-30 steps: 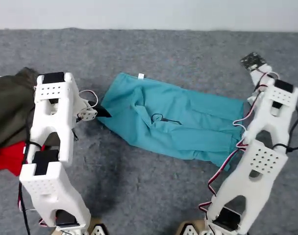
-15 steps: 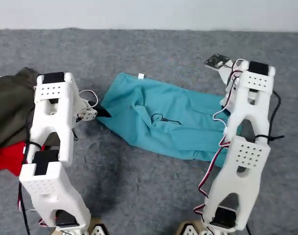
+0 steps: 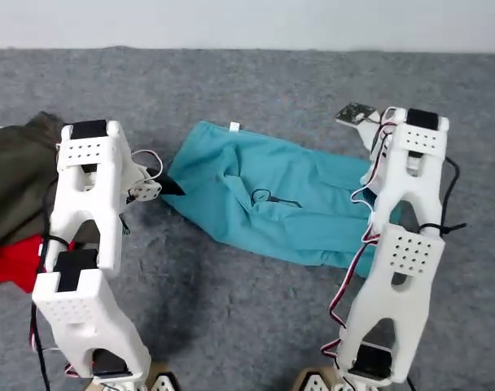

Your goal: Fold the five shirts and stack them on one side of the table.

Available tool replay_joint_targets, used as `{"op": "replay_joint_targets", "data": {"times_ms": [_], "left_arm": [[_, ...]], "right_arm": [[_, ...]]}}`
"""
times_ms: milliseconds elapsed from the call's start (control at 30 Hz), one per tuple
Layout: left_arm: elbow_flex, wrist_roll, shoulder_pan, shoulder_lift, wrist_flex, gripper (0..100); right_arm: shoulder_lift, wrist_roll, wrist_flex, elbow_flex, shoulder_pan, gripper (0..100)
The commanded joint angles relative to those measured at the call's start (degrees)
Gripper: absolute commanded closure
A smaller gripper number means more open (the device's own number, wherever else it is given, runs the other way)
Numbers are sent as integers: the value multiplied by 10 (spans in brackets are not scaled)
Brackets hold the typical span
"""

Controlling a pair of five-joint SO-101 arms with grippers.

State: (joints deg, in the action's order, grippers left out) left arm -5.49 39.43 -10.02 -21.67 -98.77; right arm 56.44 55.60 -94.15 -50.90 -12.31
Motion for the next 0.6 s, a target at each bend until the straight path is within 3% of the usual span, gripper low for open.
{"op": "replay_joint_targets", "data": {"times_ms": [0,133,367,567], "left_arm": [[1,-5,2,32,-19,545],[1,-5,2,32,-19,545],[1,-5,2,32,-19,545],[1,-5,2,32,-19,545]], "right_arm": [[9,5,-1,-37,-1,750],[34,5,-1,-89,-1,779],[87,5,-1,-219,2,987],[136,5,-1,-313,-1,989]]}}
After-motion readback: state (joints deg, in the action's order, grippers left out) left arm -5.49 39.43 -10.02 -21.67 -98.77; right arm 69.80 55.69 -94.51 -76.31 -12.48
